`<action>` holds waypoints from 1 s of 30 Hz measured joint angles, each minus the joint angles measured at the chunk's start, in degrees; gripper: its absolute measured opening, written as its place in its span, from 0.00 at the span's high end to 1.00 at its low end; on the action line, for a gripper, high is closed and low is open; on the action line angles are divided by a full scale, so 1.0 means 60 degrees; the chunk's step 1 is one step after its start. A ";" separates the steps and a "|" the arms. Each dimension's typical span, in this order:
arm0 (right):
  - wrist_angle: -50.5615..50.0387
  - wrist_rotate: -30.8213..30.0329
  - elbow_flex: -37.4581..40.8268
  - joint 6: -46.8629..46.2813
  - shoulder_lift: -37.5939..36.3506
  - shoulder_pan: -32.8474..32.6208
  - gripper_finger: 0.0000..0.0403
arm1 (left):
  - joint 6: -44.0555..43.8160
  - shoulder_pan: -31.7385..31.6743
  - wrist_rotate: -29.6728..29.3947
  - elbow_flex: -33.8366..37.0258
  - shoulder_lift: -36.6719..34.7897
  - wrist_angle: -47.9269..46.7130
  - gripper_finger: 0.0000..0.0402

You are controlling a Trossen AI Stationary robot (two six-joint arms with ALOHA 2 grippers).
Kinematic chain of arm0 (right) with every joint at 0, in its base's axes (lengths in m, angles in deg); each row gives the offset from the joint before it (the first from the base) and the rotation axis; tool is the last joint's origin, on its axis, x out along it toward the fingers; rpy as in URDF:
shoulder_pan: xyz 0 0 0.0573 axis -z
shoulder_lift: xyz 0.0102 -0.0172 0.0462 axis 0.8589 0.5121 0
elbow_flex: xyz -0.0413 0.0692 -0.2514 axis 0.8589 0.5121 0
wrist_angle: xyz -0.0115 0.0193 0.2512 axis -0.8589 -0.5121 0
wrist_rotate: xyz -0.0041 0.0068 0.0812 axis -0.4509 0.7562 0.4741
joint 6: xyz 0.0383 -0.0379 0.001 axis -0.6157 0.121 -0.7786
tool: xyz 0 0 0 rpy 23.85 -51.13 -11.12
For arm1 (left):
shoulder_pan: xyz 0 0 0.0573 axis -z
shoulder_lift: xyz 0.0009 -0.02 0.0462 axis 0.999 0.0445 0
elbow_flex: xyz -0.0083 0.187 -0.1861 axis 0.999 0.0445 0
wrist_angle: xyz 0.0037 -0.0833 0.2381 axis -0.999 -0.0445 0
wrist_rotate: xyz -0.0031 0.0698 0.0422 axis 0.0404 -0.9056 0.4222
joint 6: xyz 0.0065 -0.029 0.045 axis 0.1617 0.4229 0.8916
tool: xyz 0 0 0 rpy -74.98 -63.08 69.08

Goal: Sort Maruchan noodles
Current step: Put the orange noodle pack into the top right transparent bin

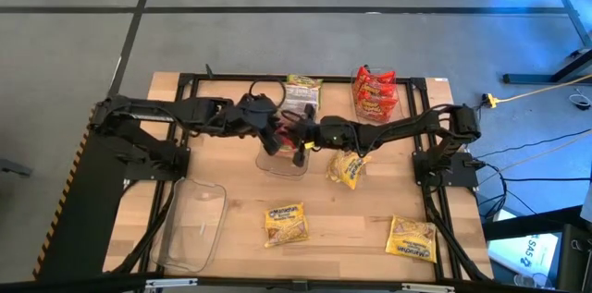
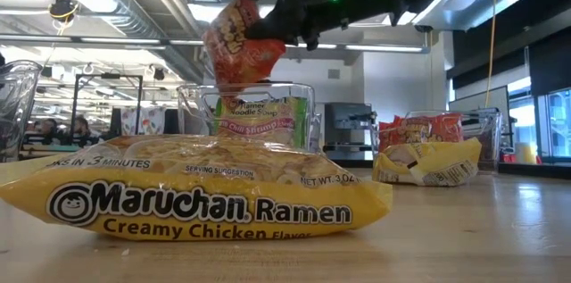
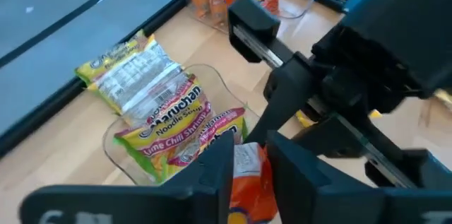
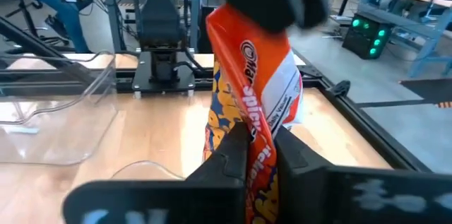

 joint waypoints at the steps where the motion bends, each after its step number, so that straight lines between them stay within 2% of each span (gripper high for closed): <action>1: -0.0007 0.0003 0.0000 0.0014 0.0000 0.0000 0.98 | 0.0173 -0.0004 0.0088 0.0000 -0.0111 -0.0008 0.79; 4: -0.0232 -0.0011 0.0009 0.0247 -0.0126 0.0000 0.99 | 0.0754 0.0074 0.0186 0.0000 -0.0534 -0.0243 0.79; 8: -0.0786 -0.0012 0.0006 0.0481 -0.0653 0.0000 0.99 | 0.1039 0.0693 -0.0746 0.0390 -0.1244 -0.0754 0.80; 10: -0.1393 -0.0134 -0.0004 0.0741 -0.1002 0.0000 0.99 | 0.1030 0.1101 -0.1252 0.0827 -0.1665 -0.0406 0.80; 15: -0.2952 -0.0152 0.0004 0.1021 -0.1929 0.0000 0.99 | 0.1570 0.2218 -0.3015 0.2448 -0.2637 0.1686 0.79; 18: -0.3668 0.0001 0.0004 0.1206 -0.2542 0.0000 0.99 | 0.2392 0.2494 -0.3267 0.3777 -0.2838 0.3700 0.80; 20: -0.4416 0.0006 0.0004 0.1312 -0.3065 0.0009 0.99 | 0.2853 0.2532 -0.2954 0.4607 -0.2930 0.5100 0.80; 22: -0.5040 0.0061 0.0000 0.1522 -0.3542 0.0098 0.99 | 0.3345 0.2535 -0.2239 0.5368 -0.2943 0.6473 0.80; 28: -0.7191 -0.0046 0.0000 0.1805 -0.4845 0.0794 0.99 | 0.5350 0.2328 0.1273 0.7219 -0.2969 1.0177 0.80; 30: -0.7936 -0.0082 0.0000 0.2058 -0.5173 0.1190 0.99 | 0.5704 0.2198 0.1758 0.7572 -0.2962 1.0529 0.80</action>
